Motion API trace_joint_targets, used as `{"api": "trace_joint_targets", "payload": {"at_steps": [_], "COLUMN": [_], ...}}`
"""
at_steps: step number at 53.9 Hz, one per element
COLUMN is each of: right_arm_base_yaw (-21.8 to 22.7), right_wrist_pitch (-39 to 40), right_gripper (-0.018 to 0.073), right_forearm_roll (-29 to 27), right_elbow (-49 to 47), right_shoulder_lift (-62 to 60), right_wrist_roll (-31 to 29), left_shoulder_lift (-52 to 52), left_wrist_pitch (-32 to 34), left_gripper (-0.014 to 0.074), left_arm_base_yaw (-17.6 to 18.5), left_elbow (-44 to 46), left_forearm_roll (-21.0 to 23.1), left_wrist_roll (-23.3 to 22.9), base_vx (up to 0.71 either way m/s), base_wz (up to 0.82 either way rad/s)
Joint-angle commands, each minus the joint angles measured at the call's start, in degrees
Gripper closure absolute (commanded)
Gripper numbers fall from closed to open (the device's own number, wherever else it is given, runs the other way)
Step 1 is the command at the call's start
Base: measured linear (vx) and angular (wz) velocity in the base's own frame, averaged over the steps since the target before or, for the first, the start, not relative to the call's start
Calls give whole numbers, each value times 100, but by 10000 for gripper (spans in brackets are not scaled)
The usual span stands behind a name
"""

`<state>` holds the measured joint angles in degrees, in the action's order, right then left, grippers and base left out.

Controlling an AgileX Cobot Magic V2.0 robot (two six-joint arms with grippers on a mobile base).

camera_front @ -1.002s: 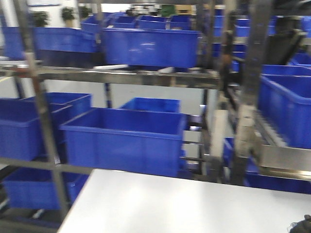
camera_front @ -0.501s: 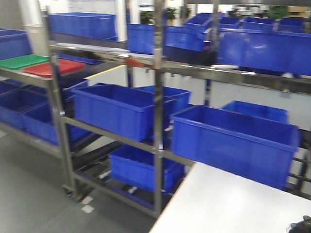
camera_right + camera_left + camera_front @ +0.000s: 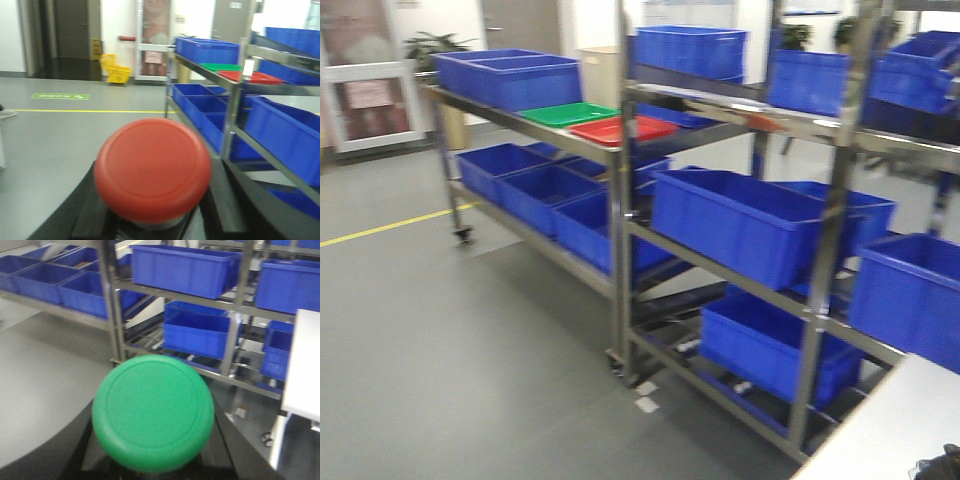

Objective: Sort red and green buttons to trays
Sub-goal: 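Drive the base away from the shelves holding both buttons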

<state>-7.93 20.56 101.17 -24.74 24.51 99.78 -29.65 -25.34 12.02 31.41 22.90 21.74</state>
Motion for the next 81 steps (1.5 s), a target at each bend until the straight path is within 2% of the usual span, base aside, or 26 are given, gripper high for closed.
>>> {"api": "trace_joint_targets", "payload": {"at_steps": [1, 35, 56, 81], "right_arm_base_yaw": [4, 4, 4, 4], "right_wrist_pitch": [-150, -144, -145, -165], "right_gripper": [569, 569, 569, 569], "right_forearm_roll": [50, 50, 50, 50], "right_elbow": [-181, -181, -181, -181], "right_shoulder_lift": [30, 30, 30, 30], "right_wrist_roll": [14, 14, 14, 14], "left_shoulder_lift": [-19, -19, -13, -24], "left_wrist_pitch": [510, 504, 505, 505], "left_gripper": [596, 596, 596, 596], "left_arm_base_yaw": [35, 35, 35, 35], "left_elbow": [193, 193, 193, 193], "left_forearm_roll": [133, 133, 133, 133], "left_wrist_roll": [0, 0, 0, 0], "base_vx": [-11, -1, 21, 43], "base_wz": [68, 60, 27, 9]}}
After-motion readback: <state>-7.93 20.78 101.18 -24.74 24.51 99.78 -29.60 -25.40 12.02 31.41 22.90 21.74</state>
